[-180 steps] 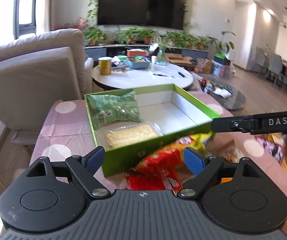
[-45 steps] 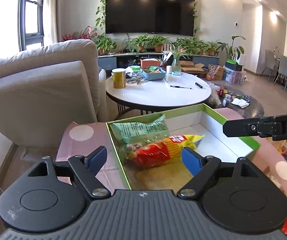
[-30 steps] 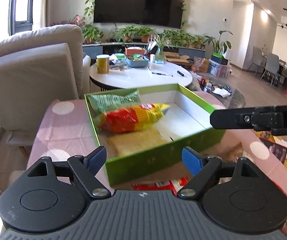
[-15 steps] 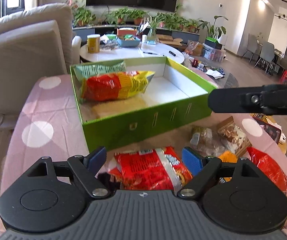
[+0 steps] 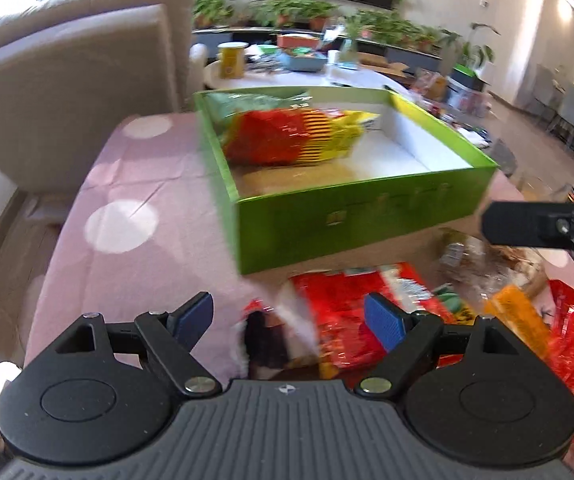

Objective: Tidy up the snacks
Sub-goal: 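Move both grippers back to the snack pile beside the box, then close both grippers on the red wrapped snack pack and lift it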

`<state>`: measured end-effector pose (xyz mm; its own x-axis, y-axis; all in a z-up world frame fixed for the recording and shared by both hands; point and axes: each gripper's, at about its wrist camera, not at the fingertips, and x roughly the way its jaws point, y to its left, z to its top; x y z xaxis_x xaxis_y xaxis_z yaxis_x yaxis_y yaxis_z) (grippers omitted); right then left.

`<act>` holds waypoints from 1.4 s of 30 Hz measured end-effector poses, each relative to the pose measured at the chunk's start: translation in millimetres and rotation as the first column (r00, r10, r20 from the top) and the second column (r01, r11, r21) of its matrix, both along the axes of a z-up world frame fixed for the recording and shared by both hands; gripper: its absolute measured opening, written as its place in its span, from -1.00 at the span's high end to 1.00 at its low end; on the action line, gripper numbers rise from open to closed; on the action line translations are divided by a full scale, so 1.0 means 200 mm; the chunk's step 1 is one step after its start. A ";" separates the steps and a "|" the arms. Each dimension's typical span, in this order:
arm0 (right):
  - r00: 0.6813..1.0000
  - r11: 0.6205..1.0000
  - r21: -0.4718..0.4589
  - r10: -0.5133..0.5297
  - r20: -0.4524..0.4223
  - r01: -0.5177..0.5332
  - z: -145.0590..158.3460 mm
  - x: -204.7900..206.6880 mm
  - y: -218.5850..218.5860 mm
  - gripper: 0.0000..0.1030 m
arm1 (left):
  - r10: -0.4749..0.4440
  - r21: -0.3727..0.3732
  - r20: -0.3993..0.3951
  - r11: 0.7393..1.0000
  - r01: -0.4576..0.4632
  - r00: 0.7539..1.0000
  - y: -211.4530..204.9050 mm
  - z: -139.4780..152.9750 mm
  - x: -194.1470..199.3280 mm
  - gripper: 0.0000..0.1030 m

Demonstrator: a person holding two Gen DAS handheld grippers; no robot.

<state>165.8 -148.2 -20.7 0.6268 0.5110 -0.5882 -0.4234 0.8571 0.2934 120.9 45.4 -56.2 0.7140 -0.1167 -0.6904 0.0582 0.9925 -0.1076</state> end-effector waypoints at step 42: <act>0.993 1.000 -0.025 0.017 -0.114 -0.020 -0.10 0.07 0.09 -0.51 | -0.181 -0.080 0.013 0.980 0.181 0.983 -0.05 -0.03 -0.06 -0.58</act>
<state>178.8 -130.8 -41.5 0.5460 0.5054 -0.6682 -0.4040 0.8575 0.3185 109.5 35.7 -61.8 0.6799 -0.2993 -0.6695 0.2371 0.9536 -0.1856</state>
